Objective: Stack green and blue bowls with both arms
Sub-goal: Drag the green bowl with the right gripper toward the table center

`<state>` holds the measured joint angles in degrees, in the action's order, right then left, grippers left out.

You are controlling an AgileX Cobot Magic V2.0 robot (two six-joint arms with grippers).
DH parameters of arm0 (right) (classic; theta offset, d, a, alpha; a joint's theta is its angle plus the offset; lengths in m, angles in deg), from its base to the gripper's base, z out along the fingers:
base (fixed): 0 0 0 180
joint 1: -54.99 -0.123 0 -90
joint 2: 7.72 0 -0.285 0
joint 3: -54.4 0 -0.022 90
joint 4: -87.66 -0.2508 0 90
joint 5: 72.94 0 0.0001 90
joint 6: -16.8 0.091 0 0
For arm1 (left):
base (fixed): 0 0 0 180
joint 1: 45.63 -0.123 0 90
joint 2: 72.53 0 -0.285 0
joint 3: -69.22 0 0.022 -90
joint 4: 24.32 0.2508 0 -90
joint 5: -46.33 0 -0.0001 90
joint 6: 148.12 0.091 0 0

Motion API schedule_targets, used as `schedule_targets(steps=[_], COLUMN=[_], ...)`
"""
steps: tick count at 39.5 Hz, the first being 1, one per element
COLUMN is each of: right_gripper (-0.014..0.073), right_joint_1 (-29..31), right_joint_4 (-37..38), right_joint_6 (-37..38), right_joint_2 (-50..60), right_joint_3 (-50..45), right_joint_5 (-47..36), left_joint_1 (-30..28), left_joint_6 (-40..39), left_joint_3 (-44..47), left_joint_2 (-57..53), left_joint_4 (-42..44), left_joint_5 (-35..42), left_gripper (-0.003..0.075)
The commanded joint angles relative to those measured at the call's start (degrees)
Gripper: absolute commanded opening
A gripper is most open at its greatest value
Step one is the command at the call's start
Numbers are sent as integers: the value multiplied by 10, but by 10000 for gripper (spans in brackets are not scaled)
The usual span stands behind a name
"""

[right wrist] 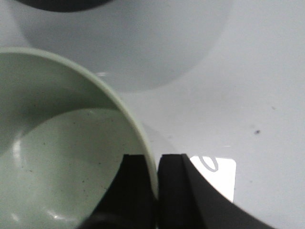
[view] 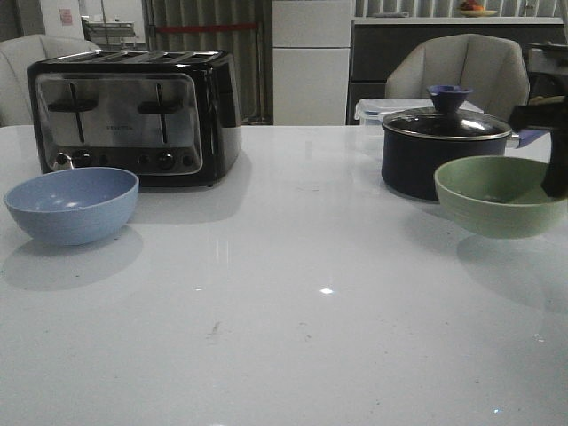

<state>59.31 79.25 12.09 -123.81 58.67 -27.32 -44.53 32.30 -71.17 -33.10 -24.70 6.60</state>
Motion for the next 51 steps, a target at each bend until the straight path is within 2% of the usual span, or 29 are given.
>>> schedule_targets(steps=[1,19,26,34,38,45,48,51], right_gripper=[55,55,55,65,130,344,376,372], right_joint_1=[-44,-245,-287,-297,-297,-297,-297,-297], right_joint_4=[-7,-8,-9,-33,-33,-33,-33,-31], right_joint_6=[-5,-5,-5,-5,-5,-5,-5,-5], right_joint_2=[57,36,14,-8,-14,-6,3,19], right_joint_3=[17,17,16,16,16,16,16,16], right_joint_5=[-17,-28,-28,-29,-27,-45,-51,-56], left_joint_1=[1,1,1,1,1,1,1,1], left_joint_6=[-4,-4,-4,-4,-4,-4,-4,-4], left_joint_3=[-17,-17,-17,-17,-17,-17,-17,-17], left_joint_2=[4,4,4,4,4,4,4,4], left_joint_4=[-4,-4,-4,-4,-4,-4,-4,-4], left_joint_5=[43,43,43,43,43,43,43,43], left_gripper=[490,490,490,490,490,490,490,490])
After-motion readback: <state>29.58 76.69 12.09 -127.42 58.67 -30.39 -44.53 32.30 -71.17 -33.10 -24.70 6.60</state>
